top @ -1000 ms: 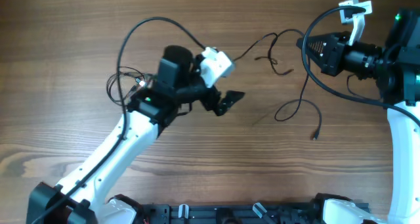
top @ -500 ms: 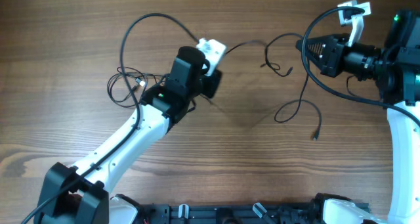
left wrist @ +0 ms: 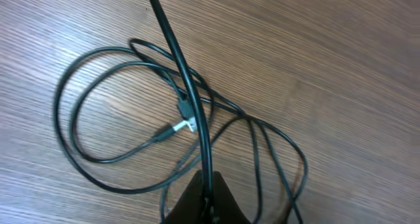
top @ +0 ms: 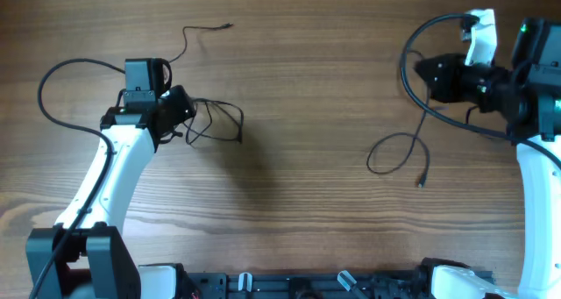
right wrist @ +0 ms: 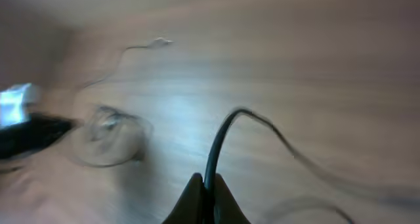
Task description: Untangle cables
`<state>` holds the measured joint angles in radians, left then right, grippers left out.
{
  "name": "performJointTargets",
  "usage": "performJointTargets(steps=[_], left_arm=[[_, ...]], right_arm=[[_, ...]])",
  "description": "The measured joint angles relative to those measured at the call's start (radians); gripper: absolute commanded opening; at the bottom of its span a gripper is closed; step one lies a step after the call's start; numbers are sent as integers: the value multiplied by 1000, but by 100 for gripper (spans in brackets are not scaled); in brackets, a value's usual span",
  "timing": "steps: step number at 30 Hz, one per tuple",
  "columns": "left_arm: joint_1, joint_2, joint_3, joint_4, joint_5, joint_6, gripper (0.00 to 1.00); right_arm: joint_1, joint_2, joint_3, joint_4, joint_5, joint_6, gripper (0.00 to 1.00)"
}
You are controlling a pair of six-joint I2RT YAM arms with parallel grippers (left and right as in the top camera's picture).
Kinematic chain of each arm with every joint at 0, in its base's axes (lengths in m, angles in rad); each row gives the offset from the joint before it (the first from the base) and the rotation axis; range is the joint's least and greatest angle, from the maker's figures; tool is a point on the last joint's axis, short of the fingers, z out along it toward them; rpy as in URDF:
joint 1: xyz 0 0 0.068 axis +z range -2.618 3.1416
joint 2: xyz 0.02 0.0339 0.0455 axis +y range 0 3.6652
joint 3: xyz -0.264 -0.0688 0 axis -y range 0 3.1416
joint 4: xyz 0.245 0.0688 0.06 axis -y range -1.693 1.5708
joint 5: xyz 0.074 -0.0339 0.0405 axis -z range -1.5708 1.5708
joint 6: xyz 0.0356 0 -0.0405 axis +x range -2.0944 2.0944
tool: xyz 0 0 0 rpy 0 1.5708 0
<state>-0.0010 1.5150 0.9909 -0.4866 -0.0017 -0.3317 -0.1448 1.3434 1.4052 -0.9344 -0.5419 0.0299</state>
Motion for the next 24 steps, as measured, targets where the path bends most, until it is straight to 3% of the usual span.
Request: performJointTargets(steps=[2, 6, 11, 19, 20, 23, 24], left_arm=[[-18, 2, -1, 8, 15, -4, 5], [-59, 32, -1, 21, 24, -4, 6], [-72, 44, -1, 23, 27, -4, 6], [-72, 45, -1, 23, 27, -4, 7], [-72, 46, -1, 23, 27, -4, 7], [-72, 46, -1, 23, 27, -4, 8], [-72, 46, -1, 23, 27, -4, 8]], right_arm=[[0, 37, 0, -69, 243, 77, 4], [0, 143, -2, -158, 402, 142, 4], [0, 331, -4, -285, 439, 165, 4], [0, 539, -4, -272, 446, 190, 4], [0, 552, -4, -270, 446, 211, 7], [2, 564, -4, -250, 447, 293, 30], [7, 564, -4, -245, 446, 339, 31]])
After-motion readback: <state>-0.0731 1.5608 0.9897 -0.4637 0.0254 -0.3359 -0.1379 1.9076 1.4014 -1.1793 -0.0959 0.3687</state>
